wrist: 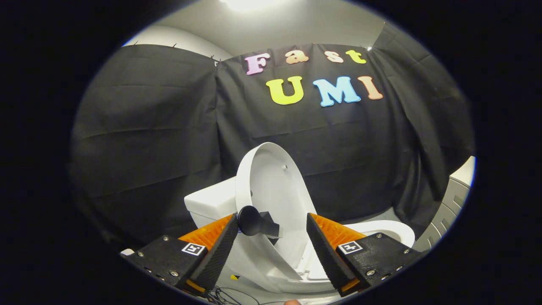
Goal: Open the toilet lid.
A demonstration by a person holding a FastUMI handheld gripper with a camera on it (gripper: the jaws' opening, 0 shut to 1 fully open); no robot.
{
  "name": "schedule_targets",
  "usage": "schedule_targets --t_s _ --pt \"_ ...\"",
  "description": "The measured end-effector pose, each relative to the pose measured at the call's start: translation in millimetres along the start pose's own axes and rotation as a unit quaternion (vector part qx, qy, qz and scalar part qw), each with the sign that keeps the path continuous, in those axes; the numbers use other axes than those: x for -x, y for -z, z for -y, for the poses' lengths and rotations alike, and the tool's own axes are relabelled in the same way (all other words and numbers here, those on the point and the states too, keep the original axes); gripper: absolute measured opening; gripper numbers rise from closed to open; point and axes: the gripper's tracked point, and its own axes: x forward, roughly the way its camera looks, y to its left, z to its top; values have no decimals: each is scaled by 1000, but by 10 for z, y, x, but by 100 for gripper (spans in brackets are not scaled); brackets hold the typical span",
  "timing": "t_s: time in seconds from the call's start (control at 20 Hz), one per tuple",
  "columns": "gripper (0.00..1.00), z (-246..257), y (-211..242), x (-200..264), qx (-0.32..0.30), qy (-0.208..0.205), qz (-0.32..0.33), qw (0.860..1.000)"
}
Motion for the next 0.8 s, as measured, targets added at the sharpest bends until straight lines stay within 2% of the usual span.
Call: schedule_targets --t_s 0.1,0.15,0.8 --pt "98 310 -224 198 26 30 34 999" --pt "98 374 -295 262 26 31 43 998" --pt "96 1564 -506 772 22 111 64 991"
